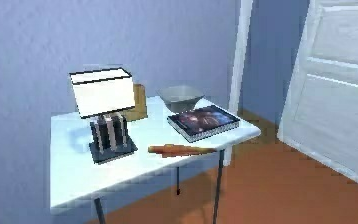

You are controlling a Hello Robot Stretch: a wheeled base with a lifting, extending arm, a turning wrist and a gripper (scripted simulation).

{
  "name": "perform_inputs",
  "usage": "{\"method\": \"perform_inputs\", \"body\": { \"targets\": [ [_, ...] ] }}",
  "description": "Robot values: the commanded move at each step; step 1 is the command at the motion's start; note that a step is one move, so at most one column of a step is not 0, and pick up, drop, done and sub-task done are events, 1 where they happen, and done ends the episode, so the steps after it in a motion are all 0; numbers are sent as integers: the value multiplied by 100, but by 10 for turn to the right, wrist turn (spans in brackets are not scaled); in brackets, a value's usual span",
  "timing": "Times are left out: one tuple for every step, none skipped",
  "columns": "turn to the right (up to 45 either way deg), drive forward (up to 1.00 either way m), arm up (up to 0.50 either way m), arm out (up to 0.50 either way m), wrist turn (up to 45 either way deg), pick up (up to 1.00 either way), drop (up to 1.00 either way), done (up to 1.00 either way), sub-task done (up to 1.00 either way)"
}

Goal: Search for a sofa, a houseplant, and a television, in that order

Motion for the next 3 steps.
{"method": "perform_inputs", "body": {
  "targets": [
    [450, 0, 0, 0, 0, 0, 0, 0, 0],
    [90, 0, 0, 0, 0, 0, 0, 0, 0],
    [0, 80, 0, 0, 0, 0, 0, 0, 0]
  ]
}}
